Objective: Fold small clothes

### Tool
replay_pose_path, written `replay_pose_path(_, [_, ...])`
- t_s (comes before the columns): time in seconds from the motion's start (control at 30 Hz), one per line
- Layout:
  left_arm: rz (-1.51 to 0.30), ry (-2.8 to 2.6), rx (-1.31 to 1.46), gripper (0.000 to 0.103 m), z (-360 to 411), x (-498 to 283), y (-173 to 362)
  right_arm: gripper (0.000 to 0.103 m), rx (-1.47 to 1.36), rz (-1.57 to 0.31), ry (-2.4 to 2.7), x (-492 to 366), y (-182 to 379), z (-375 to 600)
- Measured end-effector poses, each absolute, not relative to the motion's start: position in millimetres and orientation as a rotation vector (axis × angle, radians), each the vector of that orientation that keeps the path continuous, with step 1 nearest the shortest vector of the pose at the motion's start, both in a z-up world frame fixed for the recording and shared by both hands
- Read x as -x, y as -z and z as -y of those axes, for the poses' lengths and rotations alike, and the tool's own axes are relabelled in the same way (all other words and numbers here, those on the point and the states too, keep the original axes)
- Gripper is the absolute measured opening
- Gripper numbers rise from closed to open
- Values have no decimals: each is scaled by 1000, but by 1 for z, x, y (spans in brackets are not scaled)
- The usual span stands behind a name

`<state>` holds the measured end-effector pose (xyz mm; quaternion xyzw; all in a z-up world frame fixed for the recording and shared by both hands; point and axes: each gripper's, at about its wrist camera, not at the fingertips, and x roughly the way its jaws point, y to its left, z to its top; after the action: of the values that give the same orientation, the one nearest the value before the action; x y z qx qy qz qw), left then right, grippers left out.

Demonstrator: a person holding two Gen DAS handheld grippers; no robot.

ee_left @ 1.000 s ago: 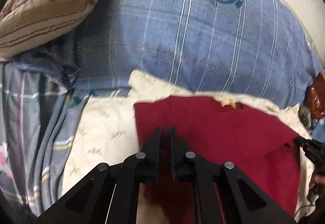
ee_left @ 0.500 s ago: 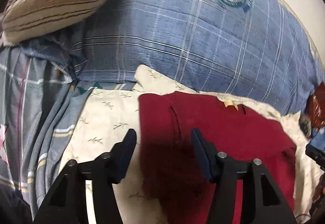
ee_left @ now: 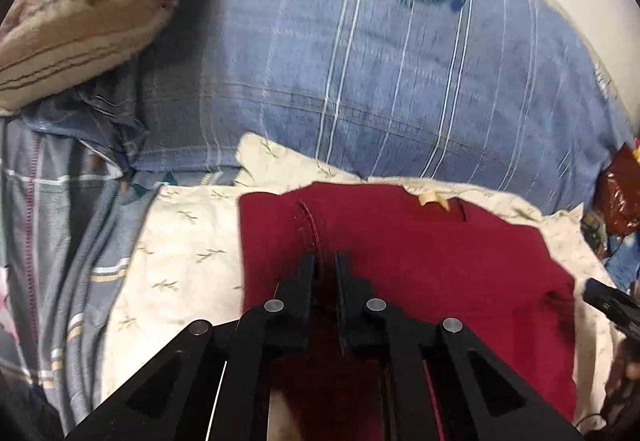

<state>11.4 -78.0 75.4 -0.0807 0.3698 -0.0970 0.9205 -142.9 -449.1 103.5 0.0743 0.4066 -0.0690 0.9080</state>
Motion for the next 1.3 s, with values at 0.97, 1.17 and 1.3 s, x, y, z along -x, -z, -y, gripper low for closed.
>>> replay_pose_path(0.97, [-885,162,166,63,62,55,-50,57,-34,-1028,269,121,-49,451])
replay_pose_path(1.17, [-938,203,235,66,47,102,-48,59,-197,-951,200,163,-73,452])
replay_pose_path(1.3, [-960,249,232,66,46,135,-47,70,-180,-949,173,205,-88,440])
